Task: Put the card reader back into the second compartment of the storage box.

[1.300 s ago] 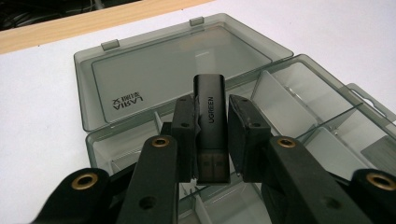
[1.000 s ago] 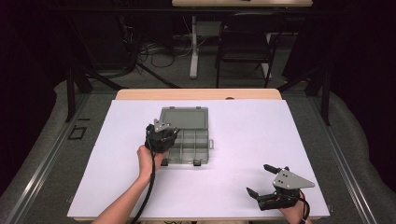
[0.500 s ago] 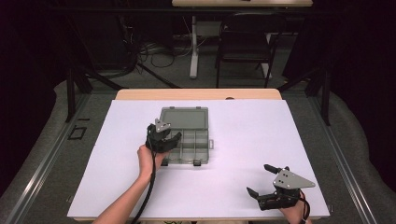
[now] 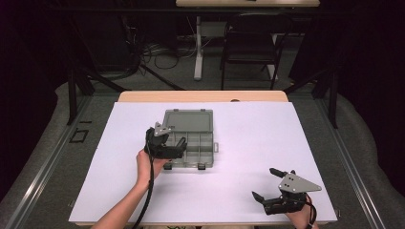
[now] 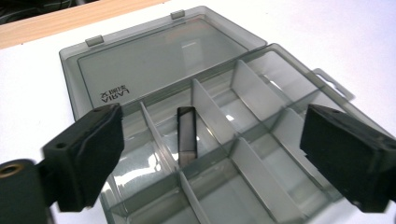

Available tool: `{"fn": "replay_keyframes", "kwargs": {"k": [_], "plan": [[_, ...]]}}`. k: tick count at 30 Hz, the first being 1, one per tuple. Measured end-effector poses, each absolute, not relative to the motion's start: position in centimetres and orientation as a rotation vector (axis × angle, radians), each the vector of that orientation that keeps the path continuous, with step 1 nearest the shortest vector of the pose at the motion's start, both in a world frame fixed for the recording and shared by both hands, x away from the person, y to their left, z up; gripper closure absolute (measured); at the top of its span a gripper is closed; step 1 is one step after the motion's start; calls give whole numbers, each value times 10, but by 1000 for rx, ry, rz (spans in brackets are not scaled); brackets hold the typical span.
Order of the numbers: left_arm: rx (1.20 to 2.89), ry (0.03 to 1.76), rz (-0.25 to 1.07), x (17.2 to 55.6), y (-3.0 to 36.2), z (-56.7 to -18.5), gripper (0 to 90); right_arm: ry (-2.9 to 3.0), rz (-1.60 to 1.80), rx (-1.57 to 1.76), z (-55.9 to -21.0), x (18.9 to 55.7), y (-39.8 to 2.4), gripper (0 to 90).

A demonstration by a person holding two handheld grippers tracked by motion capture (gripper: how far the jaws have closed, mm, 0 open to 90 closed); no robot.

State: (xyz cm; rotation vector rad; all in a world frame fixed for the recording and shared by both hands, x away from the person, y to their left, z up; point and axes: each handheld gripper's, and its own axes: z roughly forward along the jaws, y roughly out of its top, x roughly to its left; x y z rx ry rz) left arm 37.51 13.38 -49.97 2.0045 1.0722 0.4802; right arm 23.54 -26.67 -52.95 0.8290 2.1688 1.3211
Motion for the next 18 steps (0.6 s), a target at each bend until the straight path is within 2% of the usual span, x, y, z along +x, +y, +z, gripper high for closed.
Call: {"fn": "replay_keyframes", "kwargs": {"k": [5, 18], "plan": [[2027, 1046, 465, 364, 139, -491, 4, 2165, 1326, 829, -529, 235, -268, 22], [2023, 1001, 457, 341, 153, -479, 4, 2171, 1321, 835, -530, 235, -267, 22]]}}
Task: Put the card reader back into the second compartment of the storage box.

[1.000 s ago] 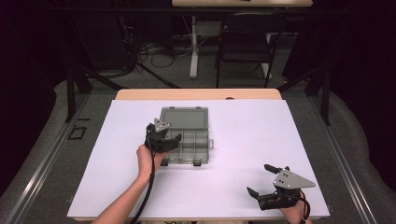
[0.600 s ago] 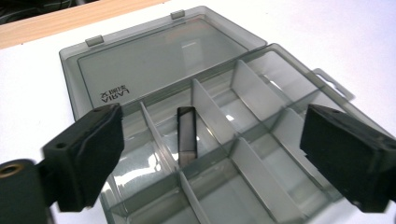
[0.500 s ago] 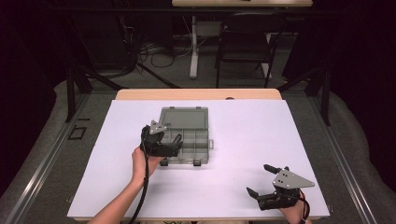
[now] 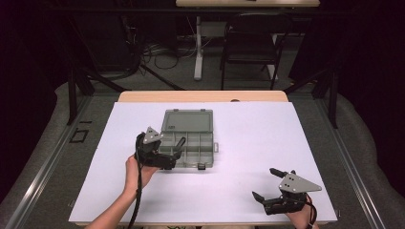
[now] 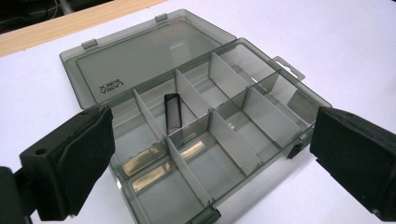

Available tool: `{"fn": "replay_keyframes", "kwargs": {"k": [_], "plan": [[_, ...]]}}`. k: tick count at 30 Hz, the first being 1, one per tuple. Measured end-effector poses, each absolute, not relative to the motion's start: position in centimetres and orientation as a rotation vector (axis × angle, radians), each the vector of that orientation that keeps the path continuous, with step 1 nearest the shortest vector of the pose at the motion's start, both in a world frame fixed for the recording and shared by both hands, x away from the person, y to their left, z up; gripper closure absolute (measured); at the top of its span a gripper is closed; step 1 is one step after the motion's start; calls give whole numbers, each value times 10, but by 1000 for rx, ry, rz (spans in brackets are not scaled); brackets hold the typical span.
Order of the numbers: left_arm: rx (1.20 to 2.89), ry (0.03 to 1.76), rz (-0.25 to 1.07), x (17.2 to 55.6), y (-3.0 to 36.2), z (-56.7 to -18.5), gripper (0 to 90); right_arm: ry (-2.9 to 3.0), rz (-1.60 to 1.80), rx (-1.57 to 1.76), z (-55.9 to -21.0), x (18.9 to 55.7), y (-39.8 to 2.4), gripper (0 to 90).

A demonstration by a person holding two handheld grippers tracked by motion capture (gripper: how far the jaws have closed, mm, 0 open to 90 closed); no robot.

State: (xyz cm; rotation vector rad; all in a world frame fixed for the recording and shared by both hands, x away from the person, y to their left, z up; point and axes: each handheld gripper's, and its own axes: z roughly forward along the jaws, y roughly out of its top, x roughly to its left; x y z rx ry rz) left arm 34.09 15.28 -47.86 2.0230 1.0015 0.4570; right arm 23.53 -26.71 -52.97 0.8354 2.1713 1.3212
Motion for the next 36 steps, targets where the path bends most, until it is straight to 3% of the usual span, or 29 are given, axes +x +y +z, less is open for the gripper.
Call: {"fn": "replay_keyframes", "kwargs": {"k": [36], "plan": [[1960, 934, 483, 277, 194, -482, 2, 2172, 1314, 832, -530, 235, -267, 23]]}}
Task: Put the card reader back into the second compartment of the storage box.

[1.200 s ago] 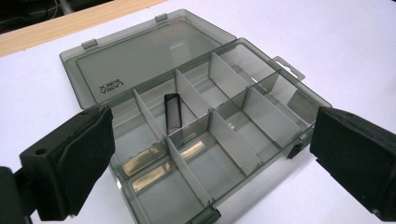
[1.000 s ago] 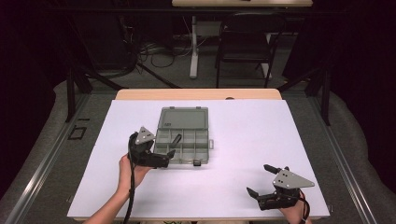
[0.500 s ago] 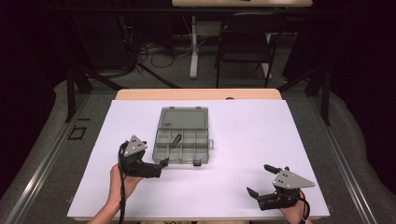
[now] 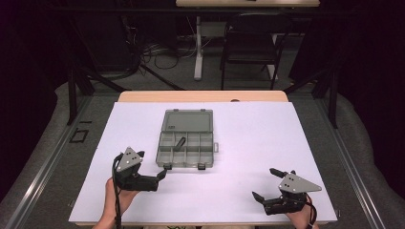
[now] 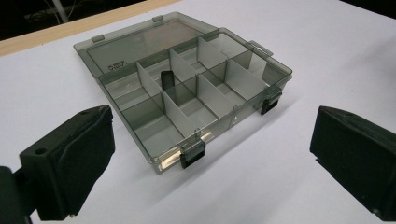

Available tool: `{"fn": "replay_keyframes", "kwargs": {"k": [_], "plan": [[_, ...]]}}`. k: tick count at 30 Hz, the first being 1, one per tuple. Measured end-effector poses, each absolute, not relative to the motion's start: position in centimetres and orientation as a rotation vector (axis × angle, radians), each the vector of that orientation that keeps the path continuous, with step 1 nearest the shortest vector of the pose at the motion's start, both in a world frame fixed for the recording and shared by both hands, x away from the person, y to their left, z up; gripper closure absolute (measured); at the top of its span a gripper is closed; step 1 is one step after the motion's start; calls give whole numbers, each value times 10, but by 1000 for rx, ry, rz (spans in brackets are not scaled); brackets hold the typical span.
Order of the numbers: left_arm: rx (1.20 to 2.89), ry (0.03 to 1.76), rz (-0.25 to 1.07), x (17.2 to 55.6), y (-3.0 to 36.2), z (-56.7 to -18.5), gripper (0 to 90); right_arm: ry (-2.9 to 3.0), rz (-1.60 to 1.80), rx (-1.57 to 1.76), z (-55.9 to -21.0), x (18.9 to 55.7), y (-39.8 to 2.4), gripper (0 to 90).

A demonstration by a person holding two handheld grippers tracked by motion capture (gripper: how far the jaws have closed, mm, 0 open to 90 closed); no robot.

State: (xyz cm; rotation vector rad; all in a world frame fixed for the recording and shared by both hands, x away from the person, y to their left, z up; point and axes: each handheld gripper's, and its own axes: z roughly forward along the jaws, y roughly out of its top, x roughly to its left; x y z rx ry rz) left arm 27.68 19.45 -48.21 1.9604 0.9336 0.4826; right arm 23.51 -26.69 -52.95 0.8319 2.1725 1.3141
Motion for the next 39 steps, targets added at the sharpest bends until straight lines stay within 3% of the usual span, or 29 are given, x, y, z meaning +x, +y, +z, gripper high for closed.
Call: {"fn": "replay_keyframes", "kwargs": {"k": [39], "plan": [[1904, 922, 476, 236, 231, -520, 2, 2178, 1309, 829, -530, 235, -266, 27]]}}
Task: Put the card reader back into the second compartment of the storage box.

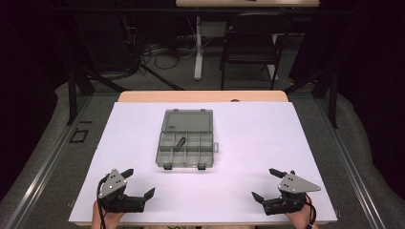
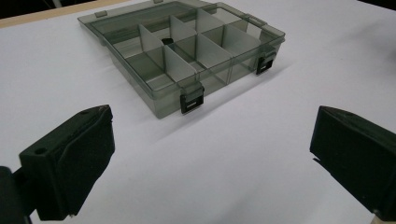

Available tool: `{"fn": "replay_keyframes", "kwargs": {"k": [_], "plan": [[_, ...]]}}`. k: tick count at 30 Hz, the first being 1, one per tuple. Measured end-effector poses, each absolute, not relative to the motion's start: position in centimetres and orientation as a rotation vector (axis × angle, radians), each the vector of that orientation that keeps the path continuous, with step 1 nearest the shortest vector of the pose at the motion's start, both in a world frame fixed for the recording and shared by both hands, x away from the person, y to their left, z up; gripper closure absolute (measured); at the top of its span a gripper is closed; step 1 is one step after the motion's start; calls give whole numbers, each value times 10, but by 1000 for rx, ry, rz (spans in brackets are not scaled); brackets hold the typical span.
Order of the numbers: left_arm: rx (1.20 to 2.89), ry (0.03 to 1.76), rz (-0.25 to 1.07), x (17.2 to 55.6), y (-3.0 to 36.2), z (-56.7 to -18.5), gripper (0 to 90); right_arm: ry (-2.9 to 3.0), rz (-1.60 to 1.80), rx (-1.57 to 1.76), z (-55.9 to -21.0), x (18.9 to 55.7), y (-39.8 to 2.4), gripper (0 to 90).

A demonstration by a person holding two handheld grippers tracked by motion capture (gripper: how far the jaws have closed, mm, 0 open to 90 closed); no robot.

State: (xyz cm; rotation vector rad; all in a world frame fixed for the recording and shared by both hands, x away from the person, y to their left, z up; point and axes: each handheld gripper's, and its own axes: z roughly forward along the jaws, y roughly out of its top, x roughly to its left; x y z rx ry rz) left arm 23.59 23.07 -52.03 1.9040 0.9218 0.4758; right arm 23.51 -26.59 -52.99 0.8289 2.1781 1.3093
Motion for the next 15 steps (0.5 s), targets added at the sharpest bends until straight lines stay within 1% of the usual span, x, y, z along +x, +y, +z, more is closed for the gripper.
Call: {"fn": "replay_keyframes", "kwargs": {"k": [15], "plan": [[1884, 925, 483, 235, 237, -527, 1, 2183, 1309, 824, -530, 234, -265, 26]]}}
